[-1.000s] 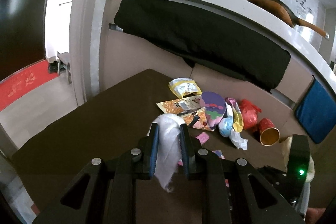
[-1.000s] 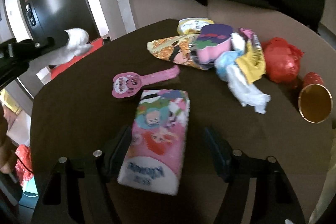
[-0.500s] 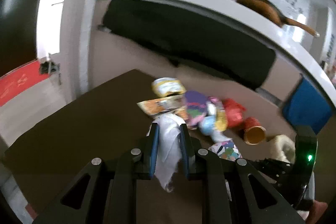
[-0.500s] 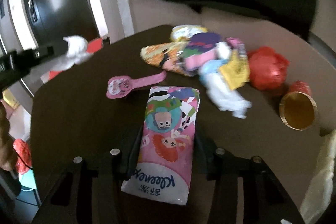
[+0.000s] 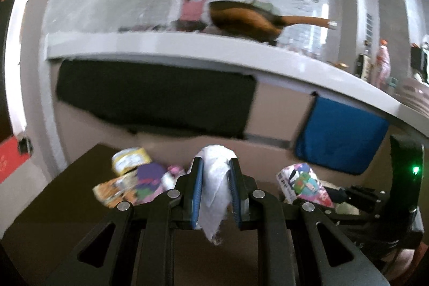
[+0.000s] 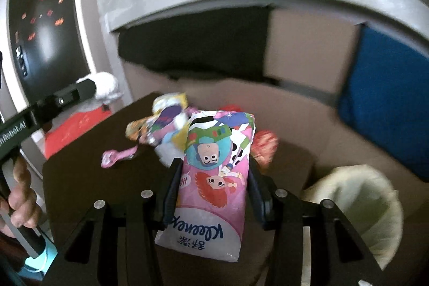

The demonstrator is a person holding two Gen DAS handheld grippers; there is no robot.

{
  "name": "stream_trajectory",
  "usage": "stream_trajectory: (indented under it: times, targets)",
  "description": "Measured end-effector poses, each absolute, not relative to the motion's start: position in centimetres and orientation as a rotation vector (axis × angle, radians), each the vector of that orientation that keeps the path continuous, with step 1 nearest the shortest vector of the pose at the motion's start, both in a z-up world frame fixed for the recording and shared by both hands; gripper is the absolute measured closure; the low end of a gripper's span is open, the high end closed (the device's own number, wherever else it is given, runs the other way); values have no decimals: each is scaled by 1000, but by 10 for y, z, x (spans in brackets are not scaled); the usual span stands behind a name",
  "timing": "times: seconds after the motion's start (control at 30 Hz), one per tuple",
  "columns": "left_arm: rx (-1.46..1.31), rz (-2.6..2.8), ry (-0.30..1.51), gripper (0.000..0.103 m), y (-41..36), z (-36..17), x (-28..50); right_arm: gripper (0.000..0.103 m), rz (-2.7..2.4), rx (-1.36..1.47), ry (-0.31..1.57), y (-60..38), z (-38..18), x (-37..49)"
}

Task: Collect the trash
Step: 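Carry the tissue and tissue pack over the bin and open the left tool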

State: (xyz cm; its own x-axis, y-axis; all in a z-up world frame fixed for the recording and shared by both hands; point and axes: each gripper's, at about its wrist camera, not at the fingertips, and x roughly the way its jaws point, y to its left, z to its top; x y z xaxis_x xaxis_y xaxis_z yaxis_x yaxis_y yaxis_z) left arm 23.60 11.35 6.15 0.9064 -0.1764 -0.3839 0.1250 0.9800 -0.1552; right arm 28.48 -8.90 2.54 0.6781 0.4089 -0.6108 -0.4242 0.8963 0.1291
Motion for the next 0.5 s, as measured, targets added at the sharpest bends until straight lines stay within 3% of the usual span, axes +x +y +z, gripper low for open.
stream_trajectory:
  times: [0.5]
  targets:
    - [-90, -292, 282, 83, -9, 103, 248, 59, 231, -32, 492, -218, 88, 268]
